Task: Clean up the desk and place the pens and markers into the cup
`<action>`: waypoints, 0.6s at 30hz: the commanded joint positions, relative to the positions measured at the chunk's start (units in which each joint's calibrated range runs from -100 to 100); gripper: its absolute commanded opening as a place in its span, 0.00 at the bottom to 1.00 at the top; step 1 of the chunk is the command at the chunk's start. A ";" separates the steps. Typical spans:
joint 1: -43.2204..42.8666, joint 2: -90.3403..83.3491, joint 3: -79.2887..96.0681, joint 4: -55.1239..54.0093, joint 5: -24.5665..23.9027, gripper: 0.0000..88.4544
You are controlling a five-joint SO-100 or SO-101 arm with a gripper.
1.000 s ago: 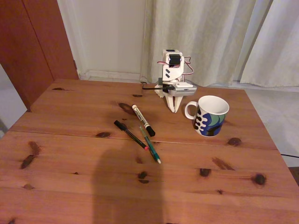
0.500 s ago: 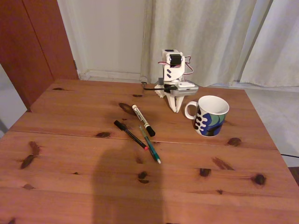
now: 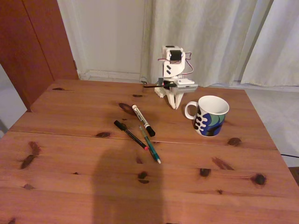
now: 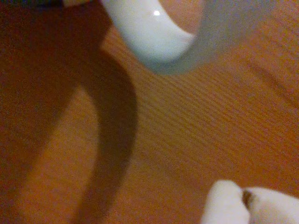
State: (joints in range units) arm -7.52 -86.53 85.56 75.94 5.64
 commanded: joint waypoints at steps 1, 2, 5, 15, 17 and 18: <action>1.12 10.11 -10.81 -0.55 0.02 0.01; 1.37 13.58 -12.88 -0.46 0.07 0.01; 1.45 24.42 -19.92 -0.46 0.12 0.01; 11.18 57.94 -44.99 -0.37 10.39 0.01; 12.62 63.89 -49.76 -0.37 11.23 0.01; 13.35 66.46 -52.11 -0.37 11.44 0.01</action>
State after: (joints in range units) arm 3.92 -26.95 42.59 75.94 15.51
